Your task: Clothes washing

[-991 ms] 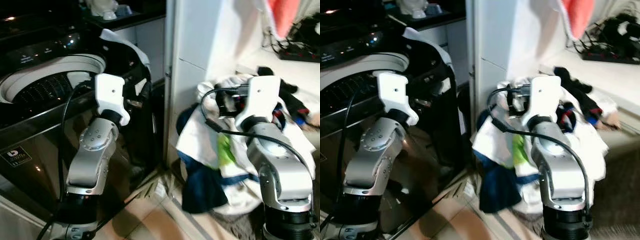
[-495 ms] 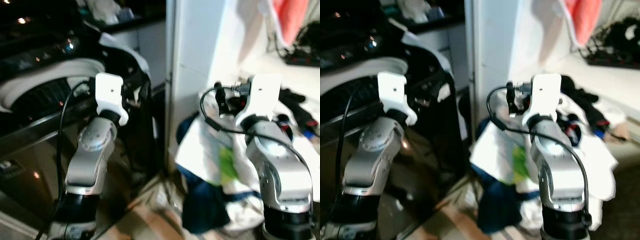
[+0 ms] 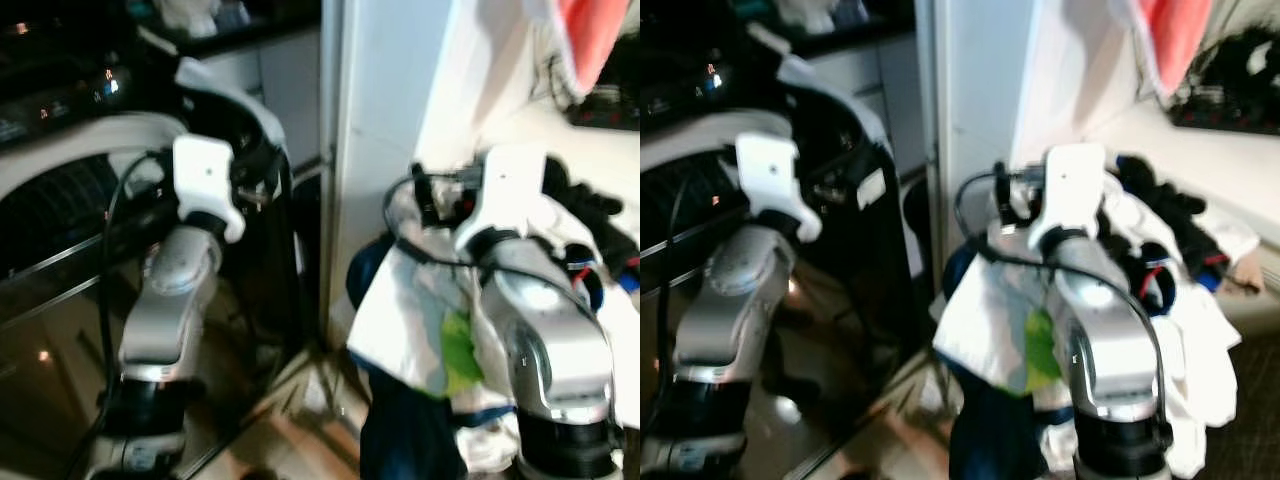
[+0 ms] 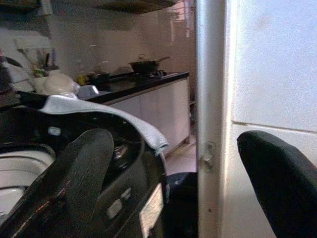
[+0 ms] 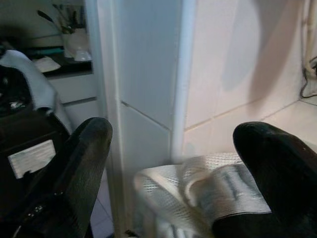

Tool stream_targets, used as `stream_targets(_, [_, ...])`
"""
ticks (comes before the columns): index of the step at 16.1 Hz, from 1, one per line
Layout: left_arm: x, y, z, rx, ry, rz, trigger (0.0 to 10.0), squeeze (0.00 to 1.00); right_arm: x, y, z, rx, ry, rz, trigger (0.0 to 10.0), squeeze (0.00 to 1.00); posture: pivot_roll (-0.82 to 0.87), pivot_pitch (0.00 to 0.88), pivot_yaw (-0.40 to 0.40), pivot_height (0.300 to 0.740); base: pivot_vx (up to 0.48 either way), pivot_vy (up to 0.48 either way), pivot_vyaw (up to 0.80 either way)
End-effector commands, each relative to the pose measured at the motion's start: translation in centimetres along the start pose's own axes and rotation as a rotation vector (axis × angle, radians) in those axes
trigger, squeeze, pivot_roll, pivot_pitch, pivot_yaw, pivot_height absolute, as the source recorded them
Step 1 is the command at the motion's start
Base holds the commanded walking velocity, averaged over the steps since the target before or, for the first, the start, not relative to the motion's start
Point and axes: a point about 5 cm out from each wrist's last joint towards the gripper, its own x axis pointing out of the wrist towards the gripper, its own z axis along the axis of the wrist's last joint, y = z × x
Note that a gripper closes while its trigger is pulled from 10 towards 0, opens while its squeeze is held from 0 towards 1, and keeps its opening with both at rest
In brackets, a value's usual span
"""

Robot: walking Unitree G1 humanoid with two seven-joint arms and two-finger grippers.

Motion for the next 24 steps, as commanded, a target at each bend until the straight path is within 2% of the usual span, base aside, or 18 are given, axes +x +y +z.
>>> stream_targets(1, [0.15,-0.57,0.06,0.007,-0.004,-0.028,10.0,0.0,-0.08,-0.38,0.39,0.001,-0.005,-0.017,10.0,0.0,0.0,0.0,0.036,0.74,0.0,0.0,0.0])
stream_targets(11, [0.55,-1.02,-0.08,0.009,0.0,-0.055,10.0,0.0,-0.24,-0.74,0.1,0.017,0.014,-0.047,10.0,0.0,-0.01,0.0,0.05,0.74,0.0,0.317,-0.69])
stream_targets(15, [0.33,-1.4,-0.26,0.092,0.012,-0.047,10.0,0.0,-0.27,-0.72,0.1,0.006,0.013,-0.035,10.0,0.0,-0.01,0.0,0.045,0.74,0.0,-0.12,0.0])
stream_targets(17, [0.14,-1.19,-0.61,0.018,0.026,-0.014,10.0,0.0,-0.28,-0.61,0.07,0.003,0.016,-0.019,10.0,0.0,0.0,0.0,0.037,0.74,0.0,-0.24,0.0])
stream_targets(19, [0.03,-1.03,-0.65,0.014,0.036,-0.004,10.0,0.0,-0.26,-0.58,0.05,0.003,0.017,-0.011,10.0,0.0,0.0,0.0,0.033,0.74,0.0,0.0,0.0])
stream_targets(21, [-0.04,-1.08,-0.6,0.051,0.023,-0.033,10.0,0.0,-0.21,-0.54,0.01,0.001,0.019,-0.006,10.0,0.0,0.0,0.0,0.032,0.74,0.0,0.0,0.0])
stream_targets(24, [0.01,-1.15,-0.68,0.048,0.028,-0.042,10.0,0.0,-0.31,-0.55,-0.16,0.003,0.025,-0.01,10.0,0.0,0.0,0.0,0.042,0.74,0.0,0.311,0.0])
